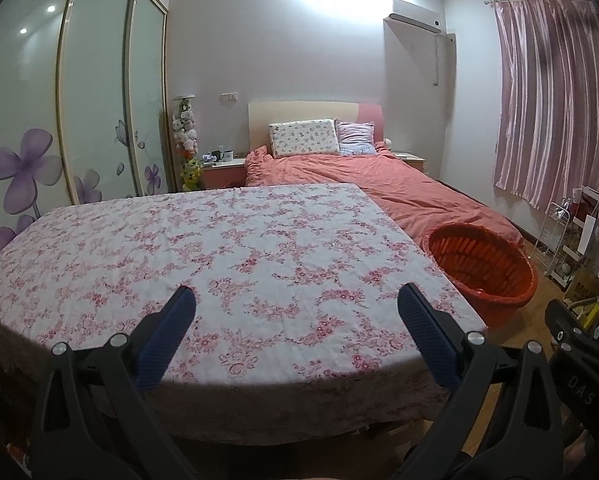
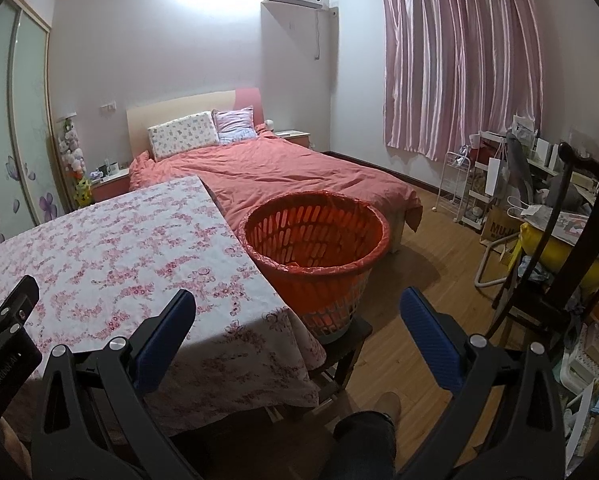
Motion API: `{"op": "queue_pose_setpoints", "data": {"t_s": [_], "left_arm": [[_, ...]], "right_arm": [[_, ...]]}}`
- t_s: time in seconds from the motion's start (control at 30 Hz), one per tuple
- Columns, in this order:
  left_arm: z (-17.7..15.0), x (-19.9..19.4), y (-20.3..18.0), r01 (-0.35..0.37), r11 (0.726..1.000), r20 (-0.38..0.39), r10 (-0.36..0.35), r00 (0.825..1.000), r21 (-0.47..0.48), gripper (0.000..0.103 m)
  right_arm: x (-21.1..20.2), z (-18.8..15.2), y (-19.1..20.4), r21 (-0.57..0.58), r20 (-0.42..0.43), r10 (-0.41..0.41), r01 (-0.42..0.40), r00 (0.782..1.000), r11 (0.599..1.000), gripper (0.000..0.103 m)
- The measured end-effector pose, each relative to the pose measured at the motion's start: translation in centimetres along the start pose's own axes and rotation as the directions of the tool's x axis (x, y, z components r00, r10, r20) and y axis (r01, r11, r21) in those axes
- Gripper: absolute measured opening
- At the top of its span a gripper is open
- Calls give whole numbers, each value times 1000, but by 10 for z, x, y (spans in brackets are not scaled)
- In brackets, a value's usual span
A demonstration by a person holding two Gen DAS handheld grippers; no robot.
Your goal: Collect trash
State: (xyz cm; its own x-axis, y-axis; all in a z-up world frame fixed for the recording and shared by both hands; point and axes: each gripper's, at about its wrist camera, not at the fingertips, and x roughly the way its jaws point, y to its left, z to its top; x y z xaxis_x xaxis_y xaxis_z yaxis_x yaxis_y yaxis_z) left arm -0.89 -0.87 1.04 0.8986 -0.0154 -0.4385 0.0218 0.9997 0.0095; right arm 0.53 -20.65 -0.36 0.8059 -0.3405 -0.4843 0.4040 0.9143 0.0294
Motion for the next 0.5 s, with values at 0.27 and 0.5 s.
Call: {"op": "queue_pose_setpoints", "data": {"t_s": [0.27,0.5], "left_arm": [[0,0,-1,0,1000,-2,0,1000,1,99],[-1,0,-1,0,1000,-9,0,1000,-1,99]], "right_arm": [[0,0,0,1,1,0,0,1000,1000,101],[0,0,0,1,0,0,0,1000,1000,101]]}}
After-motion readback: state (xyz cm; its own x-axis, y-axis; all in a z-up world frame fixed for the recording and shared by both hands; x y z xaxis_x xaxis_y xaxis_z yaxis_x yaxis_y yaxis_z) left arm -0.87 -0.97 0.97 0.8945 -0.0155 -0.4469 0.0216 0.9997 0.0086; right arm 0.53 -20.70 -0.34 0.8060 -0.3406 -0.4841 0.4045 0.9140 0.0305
